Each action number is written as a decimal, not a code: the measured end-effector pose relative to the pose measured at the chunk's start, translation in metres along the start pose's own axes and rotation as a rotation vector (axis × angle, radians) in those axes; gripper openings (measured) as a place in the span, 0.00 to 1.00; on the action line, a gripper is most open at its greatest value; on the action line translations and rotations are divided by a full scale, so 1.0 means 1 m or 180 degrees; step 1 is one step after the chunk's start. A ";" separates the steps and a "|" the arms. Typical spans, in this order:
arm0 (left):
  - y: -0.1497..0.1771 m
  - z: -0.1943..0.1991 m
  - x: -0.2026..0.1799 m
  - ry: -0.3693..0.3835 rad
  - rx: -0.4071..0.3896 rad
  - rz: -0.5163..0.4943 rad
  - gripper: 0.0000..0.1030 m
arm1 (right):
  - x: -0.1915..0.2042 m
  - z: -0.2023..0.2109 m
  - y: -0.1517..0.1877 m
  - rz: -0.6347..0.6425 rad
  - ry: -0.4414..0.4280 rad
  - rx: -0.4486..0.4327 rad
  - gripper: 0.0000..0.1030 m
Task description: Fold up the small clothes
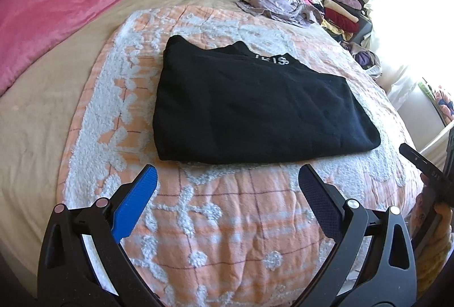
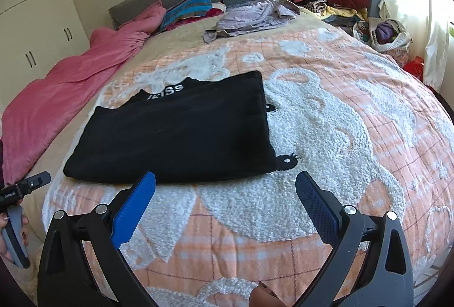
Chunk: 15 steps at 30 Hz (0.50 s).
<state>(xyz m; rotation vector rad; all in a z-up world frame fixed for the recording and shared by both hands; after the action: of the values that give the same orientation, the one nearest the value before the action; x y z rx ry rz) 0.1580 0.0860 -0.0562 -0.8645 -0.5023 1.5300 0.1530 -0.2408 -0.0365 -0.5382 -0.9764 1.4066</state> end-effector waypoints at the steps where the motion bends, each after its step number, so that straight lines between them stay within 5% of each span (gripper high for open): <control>1: -0.001 0.002 -0.002 0.0009 -0.0020 -0.0008 0.91 | 0.002 0.001 -0.001 0.0014 -0.0007 -0.0008 0.95; 15: -0.006 0.029 -0.027 0.0027 -0.0206 -0.0127 0.91 | 0.051 0.019 -0.010 0.0223 -0.0301 -0.0151 0.95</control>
<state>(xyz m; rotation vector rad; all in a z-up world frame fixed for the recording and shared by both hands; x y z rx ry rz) 0.1391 0.0653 -0.0280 -0.9055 -0.5624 1.4800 0.1375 -0.1978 -0.0066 -0.5495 -1.0777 1.4855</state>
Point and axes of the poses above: each gripper's, at about its wrist camera, not at the fingertips, and z roughly against the way its jaws point, x to its left, y to its underside, the point moved 9 cm from there along -z, roughly the way its jaws point, and after that the axes turned 11 degrees about -x, right-handed, at the moved point
